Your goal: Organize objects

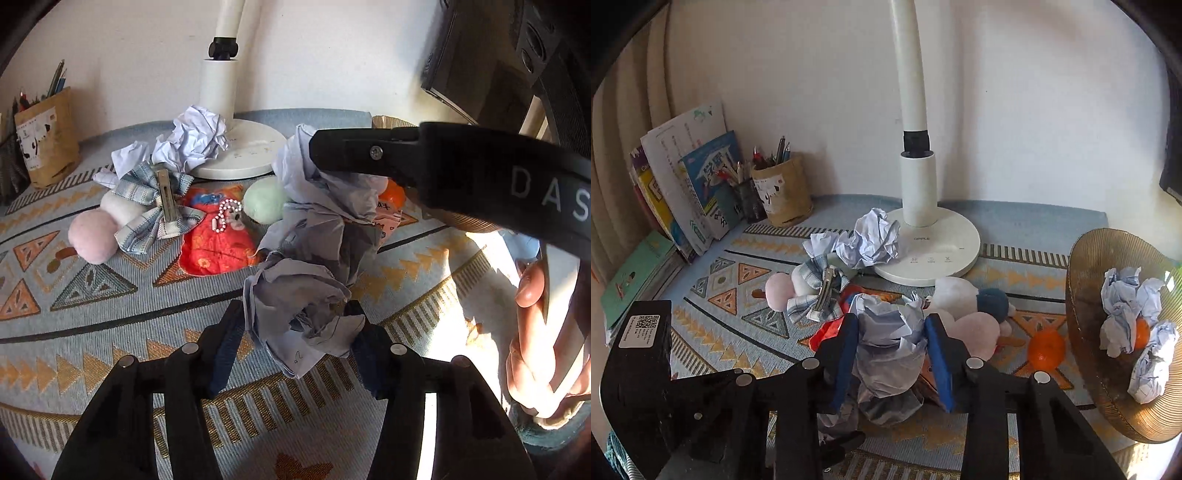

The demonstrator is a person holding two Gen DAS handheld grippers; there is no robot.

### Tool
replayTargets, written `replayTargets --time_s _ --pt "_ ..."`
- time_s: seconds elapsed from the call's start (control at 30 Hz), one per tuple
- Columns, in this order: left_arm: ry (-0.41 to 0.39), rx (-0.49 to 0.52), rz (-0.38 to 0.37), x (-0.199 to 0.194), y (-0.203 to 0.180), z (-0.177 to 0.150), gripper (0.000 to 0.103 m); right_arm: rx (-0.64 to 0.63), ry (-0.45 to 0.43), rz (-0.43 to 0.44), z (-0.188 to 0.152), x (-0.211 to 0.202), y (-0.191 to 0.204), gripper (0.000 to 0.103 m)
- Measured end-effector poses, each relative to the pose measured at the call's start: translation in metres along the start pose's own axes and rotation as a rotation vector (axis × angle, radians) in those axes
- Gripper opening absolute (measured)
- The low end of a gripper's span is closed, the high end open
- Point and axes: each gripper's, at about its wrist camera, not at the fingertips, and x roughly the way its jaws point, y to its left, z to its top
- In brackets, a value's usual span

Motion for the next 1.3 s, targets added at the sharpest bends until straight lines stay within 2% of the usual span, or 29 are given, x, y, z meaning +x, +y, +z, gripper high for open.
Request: replayTargets --time_s 0.13,0.23,0.3,0.4,0.5,0.53,0.67,0.73,0.77,0.8,0.97,1.1,1.3 --pt "-0.092 -0.046 -0.024 -0.044 0.002 -0.006 0.052 0.037 -0.111 0.013 -0.005 -0.058 -0.005 0.036" --pt "-0.146 -0.055 0.031 -0.073 0.006 -0.018 0.052 0.044 -0.151 0.007 -0.027 -0.099 -0.012 0.036" --pt "-0.155 -0.071 0.066 -0.079 0.012 -0.027 0.053 0.067 -0.127 -0.004 -0.05 -0.11 -0.018 0.037" --pt "-0.139 -0.129 0.062 -0.071 0.031 -0.032 0.052 0.137 -0.04 0.015 -0.086 -0.099 -0.031 0.037" --pt "-0.179 -0.198 -0.015 -0.07 0.036 -0.048 0.053 0.202 0.042 0.055 -0.113 -0.08 -0.041 0.037" --pt "-0.187 -0.23 -0.041 -0.069 0.039 -0.052 0.053 0.209 0.05 0.076 -0.119 -0.076 -0.043 0.037" --pt "-0.223 -0.265 -0.046 -0.076 0.043 -0.057 0.053 0.232 0.045 0.097 -0.131 -0.075 -0.042 0.038" --pt "-0.22 -0.271 -0.052 -0.075 0.043 -0.057 0.053 0.211 0.051 0.075 -0.133 -0.078 -0.039 0.054" --pt "-0.223 -0.268 -0.051 -0.075 0.043 -0.057 0.053 0.21 0.066 0.065 -0.134 -0.078 -0.038 0.07" --pt "-0.228 -0.263 -0.048 -0.075 0.042 -0.057 0.053 0.214 0.074 0.056 -0.136 -0.078 -0.037 0.076" --pt "-0.224 -0.226 -0.039 -0.074 0.037 -0.057 0.053 0.231 0.095 0.069 -0.143 -0.076 -0.034 0.082" --pt "-0.221 -0.205 -0.033 -0.074 0.034 -0.057 0.054 0.243 0.126 0.11 -0.151 -0.069 -0.026 0.082" --pt "-0.218 -0.199 -0.027 -0.073 0.033 -0.057 0.054 0.198 0.138 0.076 -0.157 -0.063 -0.009 0.084"
